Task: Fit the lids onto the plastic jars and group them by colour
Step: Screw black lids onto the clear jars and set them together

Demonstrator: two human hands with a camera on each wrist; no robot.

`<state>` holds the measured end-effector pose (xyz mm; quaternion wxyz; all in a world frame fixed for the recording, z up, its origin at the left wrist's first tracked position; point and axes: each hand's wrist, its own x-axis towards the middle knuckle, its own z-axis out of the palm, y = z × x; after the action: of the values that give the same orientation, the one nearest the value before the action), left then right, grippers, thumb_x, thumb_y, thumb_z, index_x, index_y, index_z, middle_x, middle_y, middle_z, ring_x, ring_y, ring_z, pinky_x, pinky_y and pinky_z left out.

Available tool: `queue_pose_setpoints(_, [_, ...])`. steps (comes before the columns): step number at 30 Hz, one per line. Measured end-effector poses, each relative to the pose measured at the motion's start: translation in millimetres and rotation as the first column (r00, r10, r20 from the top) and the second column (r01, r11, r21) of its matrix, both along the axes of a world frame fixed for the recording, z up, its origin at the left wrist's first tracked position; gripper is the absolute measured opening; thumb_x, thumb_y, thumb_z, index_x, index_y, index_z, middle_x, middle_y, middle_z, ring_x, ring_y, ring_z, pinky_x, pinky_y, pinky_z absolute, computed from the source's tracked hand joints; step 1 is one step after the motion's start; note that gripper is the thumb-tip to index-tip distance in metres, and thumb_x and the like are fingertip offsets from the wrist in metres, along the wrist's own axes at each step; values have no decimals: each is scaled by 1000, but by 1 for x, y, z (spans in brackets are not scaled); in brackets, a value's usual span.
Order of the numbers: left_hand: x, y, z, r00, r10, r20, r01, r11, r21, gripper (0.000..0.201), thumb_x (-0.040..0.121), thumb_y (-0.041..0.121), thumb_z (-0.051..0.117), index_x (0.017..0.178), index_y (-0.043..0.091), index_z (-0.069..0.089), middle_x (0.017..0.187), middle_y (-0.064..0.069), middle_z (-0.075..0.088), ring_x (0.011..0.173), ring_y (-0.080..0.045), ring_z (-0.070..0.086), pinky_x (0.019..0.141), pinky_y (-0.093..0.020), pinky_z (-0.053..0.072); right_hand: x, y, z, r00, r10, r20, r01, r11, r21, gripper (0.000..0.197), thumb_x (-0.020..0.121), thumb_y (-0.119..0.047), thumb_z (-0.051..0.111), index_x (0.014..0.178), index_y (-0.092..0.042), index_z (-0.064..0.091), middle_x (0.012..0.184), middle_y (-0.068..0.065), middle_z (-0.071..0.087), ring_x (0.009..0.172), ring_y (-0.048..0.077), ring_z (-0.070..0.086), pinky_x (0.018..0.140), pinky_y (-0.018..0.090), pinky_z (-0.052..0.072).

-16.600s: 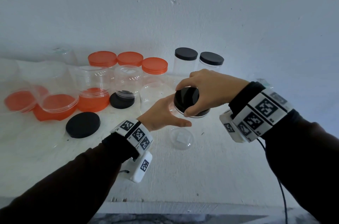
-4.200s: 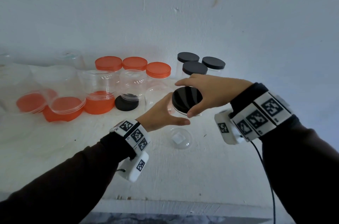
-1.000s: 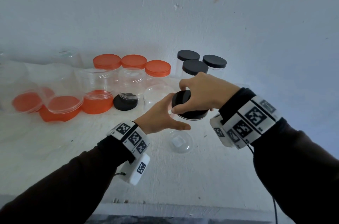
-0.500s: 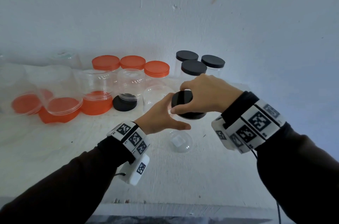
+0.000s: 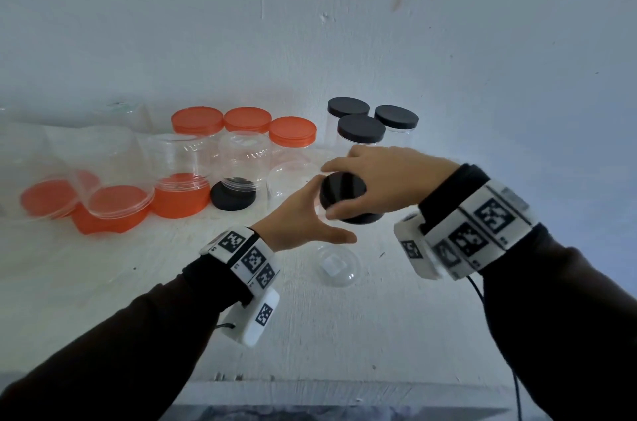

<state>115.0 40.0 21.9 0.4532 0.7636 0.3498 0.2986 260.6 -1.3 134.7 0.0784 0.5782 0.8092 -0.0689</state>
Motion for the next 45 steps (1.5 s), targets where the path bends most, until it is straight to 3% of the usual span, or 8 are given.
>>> queue_pose_setpoints(4, [1,-2,1,999,-22,24,21,999,43,87,62,21,85,133,29,34,121,15,51,115,3,46,94,-10,37,6,1,10,991,64,-120,-86,979,-187,72,71,-28,74,132,-42,38,122,-10,39,110,14,45,93,32,45])
queue_pose_setpoints(10, [0,-2,0,1000,21,-16,-21,1000,4,80,62,24,85,127,23,38,115,13,54,110,-5,50,87,-14,39,-8,1,-4,998,-59,-17,61,990,128,62,73,-62,61,124,-30,47,86,-5,42,89,19,50,66,26,39])
queue_pose_setpoints(16, [0,-3,2,1000,-4,12,4,1000,16,82,63,21,84,130,29,36,114,25,49,110,8,46,91,-12,36,7,3,11,993,42,-109,-65,975,-211,78,73,-40,74,136,-44,30,125,-10,35,117,13,41,99,35,41])
queue_pose_setpoints(23, [0,-1,-2,1000,13,3,-13,1000,-15,86,54,38,86,125,27,39,119,9,56,112,-6,52,93,-23,41,-5,2,-7,999,-52,-14,53,978,202,64,68,-67,61,118,-28,52,83,-8,43,88,18,49,69,28,40])
queue_pose_setpoints(29, [0,-2,-1,1000,3,7,-3,1000,14,88,61,26,85,135,23,37,122,11,53,116,-4,48,98,-21,37,11,1,4,990,60,-131,-79,986,-150,76,74,-42,72,138,-43,32,124,-11,41,114,10,43,96,28,39])
queue_pose_setpoints(36, [1,-3,-2,999,37,0,-37,999,18,77,61,25,85,123,28,39,117,12,54,112,-6,50,90,-17,39,5,-4,-8,991,47,-129,-24,985,170,61,69,-58,67,125,-37,51,85,-12,43,88,11,48,66,16,36])
queue_pose_setpoints(41, [-1,-1,2,1000,-18,18,18,1000,5,88,59,27,86,133,23,38,122,10,54,115,-3,49,95,-18,39,8,-3,-5,990,78,-119,-70,995,68,63,74,-57,64,130,-39,44,113,-10,47,103,12,48,87,29,44])
queue_pose_setpoints(45, [0,-4,0,999,9,31,-10,1000,8,83,61,22,85,131,23,40,121,9,55,115,-4,49,94,-18,39,4,-5,-12,989,74,-127,-52,983,174,58,73,-59,62,125,-35,49,108,-8,50,97,14,51,80,28,45])
